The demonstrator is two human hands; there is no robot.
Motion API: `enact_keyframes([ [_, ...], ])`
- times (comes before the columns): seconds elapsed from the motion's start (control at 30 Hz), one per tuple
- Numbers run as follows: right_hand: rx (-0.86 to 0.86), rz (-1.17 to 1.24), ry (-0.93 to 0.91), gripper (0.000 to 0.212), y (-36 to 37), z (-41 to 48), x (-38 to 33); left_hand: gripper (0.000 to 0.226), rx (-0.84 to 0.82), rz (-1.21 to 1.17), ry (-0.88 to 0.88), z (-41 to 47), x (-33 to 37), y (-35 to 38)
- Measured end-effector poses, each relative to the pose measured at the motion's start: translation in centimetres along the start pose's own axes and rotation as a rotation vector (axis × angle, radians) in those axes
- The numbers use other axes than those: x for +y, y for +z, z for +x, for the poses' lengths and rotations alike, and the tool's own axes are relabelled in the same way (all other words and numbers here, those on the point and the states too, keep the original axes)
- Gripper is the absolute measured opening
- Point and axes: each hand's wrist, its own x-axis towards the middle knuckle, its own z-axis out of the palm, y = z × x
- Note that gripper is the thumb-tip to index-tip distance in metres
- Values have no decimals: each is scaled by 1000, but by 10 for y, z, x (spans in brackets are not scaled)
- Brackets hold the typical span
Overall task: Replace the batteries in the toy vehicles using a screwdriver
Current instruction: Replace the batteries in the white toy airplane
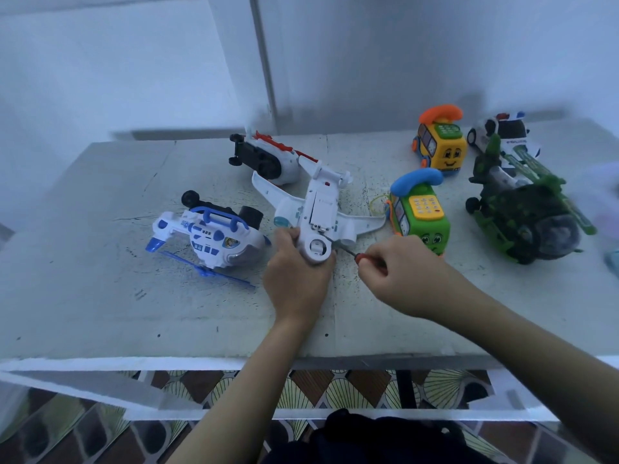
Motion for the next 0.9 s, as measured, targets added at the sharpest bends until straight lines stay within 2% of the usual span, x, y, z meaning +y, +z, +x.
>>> enact_keyframes([
  [0.23,-24,-53,64,35,11,2,-10,42,9,30,7,2,1,3],
  [0.5,52,-76,128,13,51,-2,-17,41,43,51,-34,6,7,9],
  [0.67,97,-3,107,15,52,-5,-16,44,24,-2,-55,6,5,8],
  [0.9,29,91,171,21,42,-7,-9,40,47,-55,1,10,2,7],
])
